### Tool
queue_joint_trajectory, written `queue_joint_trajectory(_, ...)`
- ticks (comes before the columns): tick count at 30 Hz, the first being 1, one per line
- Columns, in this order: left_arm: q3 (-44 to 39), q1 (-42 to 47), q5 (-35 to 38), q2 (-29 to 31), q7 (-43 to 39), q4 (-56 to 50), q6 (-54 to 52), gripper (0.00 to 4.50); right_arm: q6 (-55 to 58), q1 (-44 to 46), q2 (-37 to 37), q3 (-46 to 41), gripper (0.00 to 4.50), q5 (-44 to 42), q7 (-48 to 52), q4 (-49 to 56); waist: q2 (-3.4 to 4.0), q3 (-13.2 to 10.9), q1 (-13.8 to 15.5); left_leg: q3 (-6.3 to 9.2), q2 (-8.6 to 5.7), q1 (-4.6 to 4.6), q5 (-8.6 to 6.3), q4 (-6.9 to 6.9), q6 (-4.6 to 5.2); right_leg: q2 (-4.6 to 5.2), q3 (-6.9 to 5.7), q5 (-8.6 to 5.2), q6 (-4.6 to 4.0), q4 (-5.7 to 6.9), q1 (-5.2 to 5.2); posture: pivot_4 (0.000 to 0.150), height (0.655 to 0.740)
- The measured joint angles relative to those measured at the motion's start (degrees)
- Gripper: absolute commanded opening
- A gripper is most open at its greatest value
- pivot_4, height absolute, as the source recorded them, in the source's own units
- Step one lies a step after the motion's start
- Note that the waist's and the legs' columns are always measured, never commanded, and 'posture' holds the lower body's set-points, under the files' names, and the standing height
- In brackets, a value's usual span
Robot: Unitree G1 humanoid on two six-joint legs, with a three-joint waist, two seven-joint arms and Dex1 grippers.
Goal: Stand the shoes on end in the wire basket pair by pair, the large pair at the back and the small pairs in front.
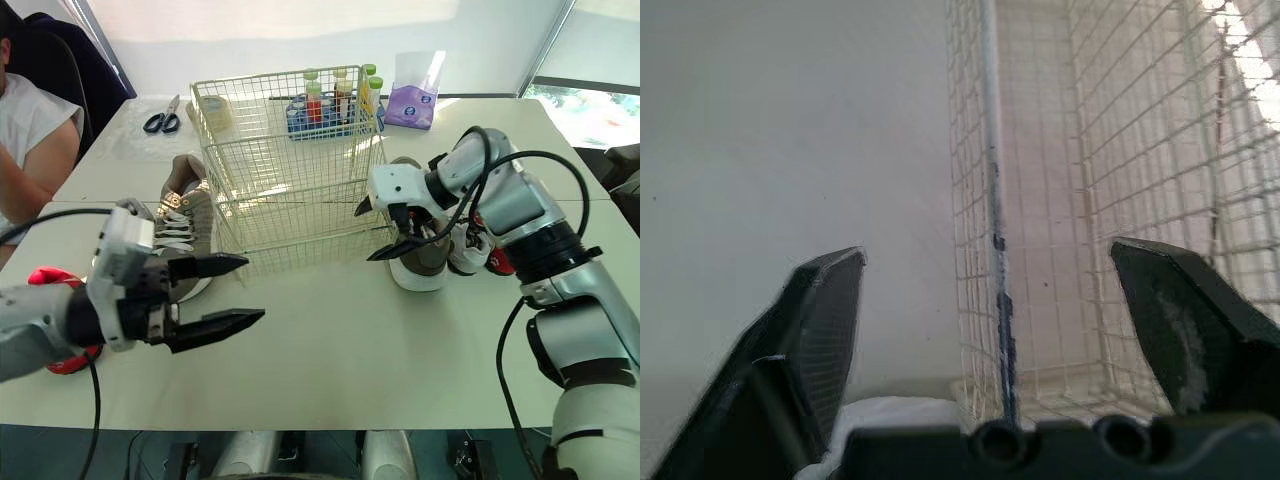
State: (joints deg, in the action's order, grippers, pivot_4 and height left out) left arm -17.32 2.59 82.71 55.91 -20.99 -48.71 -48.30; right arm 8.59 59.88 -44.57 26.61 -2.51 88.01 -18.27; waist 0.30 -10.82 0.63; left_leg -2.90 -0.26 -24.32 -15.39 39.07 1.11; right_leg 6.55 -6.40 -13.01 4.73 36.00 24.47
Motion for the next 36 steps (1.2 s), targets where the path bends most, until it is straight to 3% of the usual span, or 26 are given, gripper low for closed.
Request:
queue_joint_trajectory(5,2.6,-3.4,-3.3,-3.0,2.4,-1.0,0.8,4.5,-2.0,1.8,1.4,0.2,0.04,3.7,0.6,-3.5,0.0,0.0,0.0,0.03,0.03,0.03,0.07,0.03,-0.11,-0.08,0.02,0.01,-0.05,0.04,0.0,0.15,0.74)
queue_joint_trajectory(12,2.9,-4.2,-7.4,-3.7,1.8,-0.9,2.6,4.5,1.4,2.1,2.7,-0.3,0.04,4.7,0.5,-2.3,0.01,0.0,-0.1,0.02,0.06,0.04,0.07,0.02,-0.12,-0.09,0.03,0.02,-0.07,0.07,0.01,0.15,0.74)
queue_joint_trajectory(22,5.3,-5.6,-11.5,-5.0,0.1,-0.4,2.9,4.5,31.6,-9.2,-0.2,-5.8,0.04,2.1,-8.5,26.8,0.0,0.0,0.3,0.07,0.01,-0.02,-0.03,0.05,0.05,-0.03,0.01,0.02,-0.07,0.03,0.01,0.15,0.74)
queue_joint_trajectory(31,7.1,-1.7,-12.8,-5.3,-2.7,2.7,2.7,4.5,41.2,-13.8,-1.0,-6.5,0.04,-0.9,-15.0,39.0,0.0,0.0,0.1,0.09,0.03,-0.01,-0.11,0.05,0.2,-0.07,0.01,0.02,-0.06,0.07,0.03,0.15,0.74)
queue_joint_trajectory(34,7.2,-1.6,-13.1,-5.4,-3.1,2.9,2.7,4.5,40.1,-14.6,-1.8,-6.6,1.07,-1.4,-16.0,39.4,-0.01,0.0,0.1,0.06,0.02,-0.01,-0.11,0.06,0.2,-0.06,0.02,0.02,-0.06,0.06,0.03,0.15,0.74)
queue_joint_trajectory(36,7.2,-1.7,-13.4,-5.4,-3.9,3.2,2.7,4.5,38.6,-14.7,-2.5,-7.0,2.07,-2.3,-16.1,39.5,-0.01,0.0,0.1,0.07,0.03,0.0,-0.11,0.05,0.21,-0.07,0.02,0.02,-0.06,0.07,0.03,0.15,0.74)
